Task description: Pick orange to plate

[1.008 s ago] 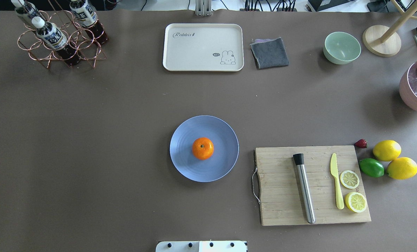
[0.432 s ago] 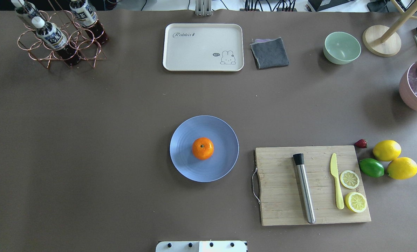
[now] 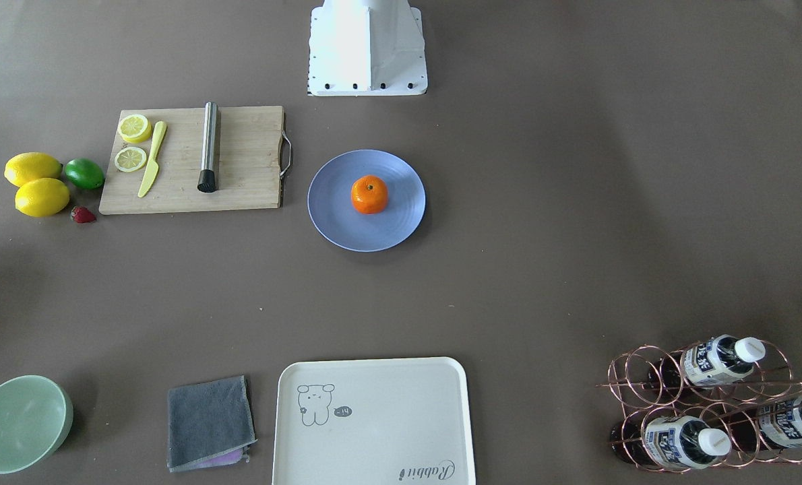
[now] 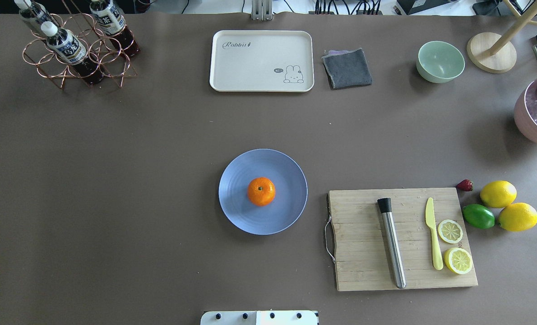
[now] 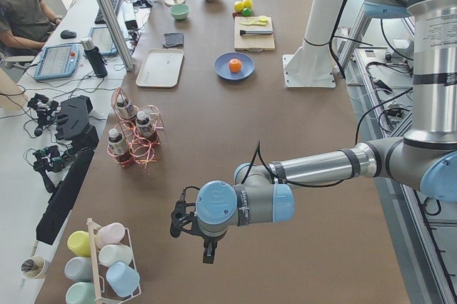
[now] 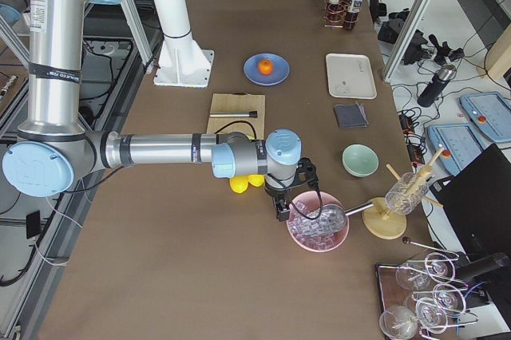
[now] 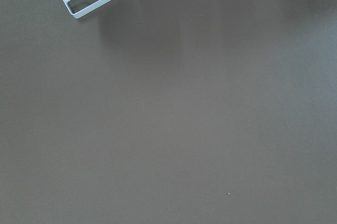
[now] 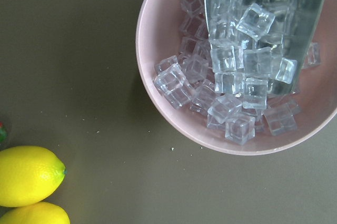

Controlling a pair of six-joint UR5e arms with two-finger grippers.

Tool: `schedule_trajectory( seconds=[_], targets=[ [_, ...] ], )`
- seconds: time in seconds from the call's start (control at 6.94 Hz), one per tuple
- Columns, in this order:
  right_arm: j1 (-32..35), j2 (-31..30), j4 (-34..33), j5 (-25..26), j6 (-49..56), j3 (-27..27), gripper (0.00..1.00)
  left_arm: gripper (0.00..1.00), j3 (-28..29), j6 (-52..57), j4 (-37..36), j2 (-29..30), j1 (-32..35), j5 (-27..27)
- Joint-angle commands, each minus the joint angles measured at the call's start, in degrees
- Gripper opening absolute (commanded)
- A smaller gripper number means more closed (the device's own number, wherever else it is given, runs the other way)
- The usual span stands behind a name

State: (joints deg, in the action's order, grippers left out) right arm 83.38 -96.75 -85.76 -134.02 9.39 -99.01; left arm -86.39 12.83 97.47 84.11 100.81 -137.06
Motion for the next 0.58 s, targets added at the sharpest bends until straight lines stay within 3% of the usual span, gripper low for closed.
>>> schedule_trajectory(
  seconds=[0.0,0.43],
  targets=[
    [0.0,0.0,0.1,0.0,0.0,0.3,1.0,0.97,0.0,0.0,0.0,0.1,-0.1,-0.1],
    [0.0,0.0,0.1,0.0,0.0,0.4,1.0,0.97,-0.1,0.0,0.3,0.0,-1.6,-0.1]
  ],
)
